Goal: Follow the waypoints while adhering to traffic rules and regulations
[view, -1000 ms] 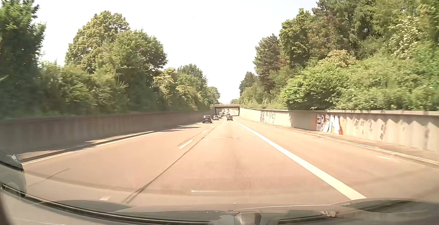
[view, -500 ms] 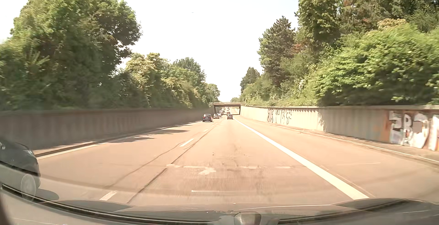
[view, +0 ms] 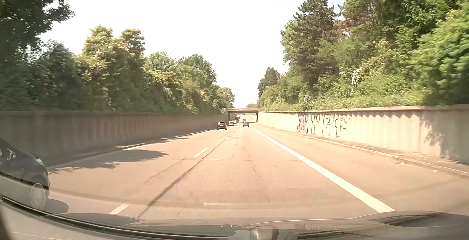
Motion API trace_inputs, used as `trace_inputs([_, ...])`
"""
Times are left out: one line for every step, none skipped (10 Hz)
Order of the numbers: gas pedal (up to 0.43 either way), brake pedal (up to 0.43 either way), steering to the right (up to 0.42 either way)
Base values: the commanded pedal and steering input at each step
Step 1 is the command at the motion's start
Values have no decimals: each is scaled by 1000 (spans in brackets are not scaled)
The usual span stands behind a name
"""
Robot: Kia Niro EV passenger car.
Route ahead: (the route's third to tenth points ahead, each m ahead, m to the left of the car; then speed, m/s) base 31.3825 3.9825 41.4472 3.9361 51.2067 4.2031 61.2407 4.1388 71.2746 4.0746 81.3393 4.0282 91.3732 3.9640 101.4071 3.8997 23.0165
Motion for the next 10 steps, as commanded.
trace_inputs([248,0,-1])
trace_inputs([248,0,-1])
trace_inputs([248,0,-1])
trace_inputs([248,0,-1])
trace_inputs([248,0,-1])
trace_inputs([248,0,-1])
trace_inputs([248,0,-1])
trace_inputs([248,0,-1])
trace_inputs([248,0,-1])
trace_inputs([240,0,-1])
